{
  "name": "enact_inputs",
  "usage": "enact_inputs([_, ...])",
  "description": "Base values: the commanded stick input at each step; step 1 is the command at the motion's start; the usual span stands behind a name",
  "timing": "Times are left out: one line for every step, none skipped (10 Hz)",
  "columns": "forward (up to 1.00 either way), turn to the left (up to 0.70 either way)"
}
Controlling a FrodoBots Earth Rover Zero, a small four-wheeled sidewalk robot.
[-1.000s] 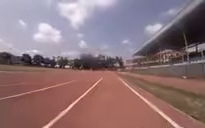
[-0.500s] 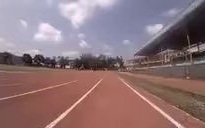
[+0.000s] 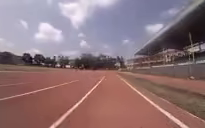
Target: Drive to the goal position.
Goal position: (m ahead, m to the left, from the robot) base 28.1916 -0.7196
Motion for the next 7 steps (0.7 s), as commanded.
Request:
enact_inputs([0.7, 0.0])
enact_inputs([0.7, 0.0])
enact_inputs([0.7, 0.0])
enact_inputs([0.7, 0.0])
enact_inputs([0.7, 0.0])
enact_inputs([0.7, 0.0])
enact_inputs([0.7, 0.0])
